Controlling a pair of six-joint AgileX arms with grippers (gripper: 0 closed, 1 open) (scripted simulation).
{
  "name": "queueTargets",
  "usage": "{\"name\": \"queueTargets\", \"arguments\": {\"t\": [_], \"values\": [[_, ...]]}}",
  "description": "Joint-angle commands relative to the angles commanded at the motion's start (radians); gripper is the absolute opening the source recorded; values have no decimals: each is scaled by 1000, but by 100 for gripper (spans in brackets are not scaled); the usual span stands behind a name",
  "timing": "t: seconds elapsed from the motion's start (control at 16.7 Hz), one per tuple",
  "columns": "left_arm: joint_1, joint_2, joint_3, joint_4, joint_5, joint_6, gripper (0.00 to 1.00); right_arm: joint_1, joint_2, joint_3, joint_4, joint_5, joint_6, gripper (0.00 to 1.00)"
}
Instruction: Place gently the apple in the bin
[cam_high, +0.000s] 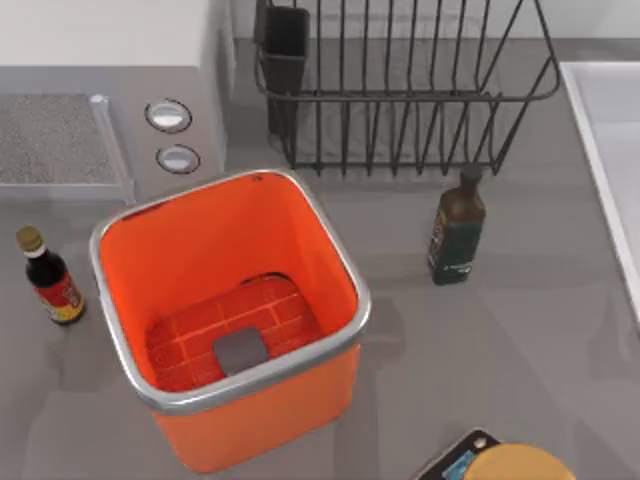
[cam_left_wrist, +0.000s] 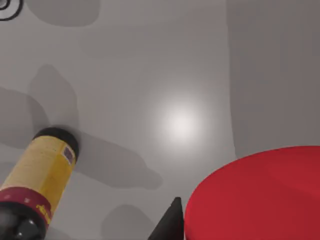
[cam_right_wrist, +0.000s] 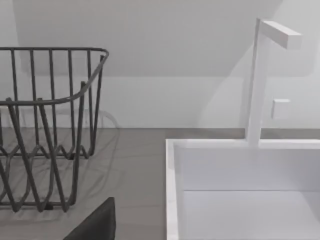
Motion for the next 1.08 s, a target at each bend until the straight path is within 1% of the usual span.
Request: {"name": "queueTargets", "arguments": {"t": [0.24, 0.48, 0.9, 1.08], "values": [[-136, -11, 14, -17, -47, -336, 0, 0, 0, 0, 0, 0, 0, 100], [-299, -10, 16, -30, -68, -768, 0, 0, 0, 0, 0, 0, 0, 100], [-590, 18, 11, -42, -34, -1597, 0, 0, 0, 0, 0, 0, 0, 100], [-694, 21, 19, -29, -13, -1920, 0, 0, 0, 0, 0, 0, 0, 100]]}}
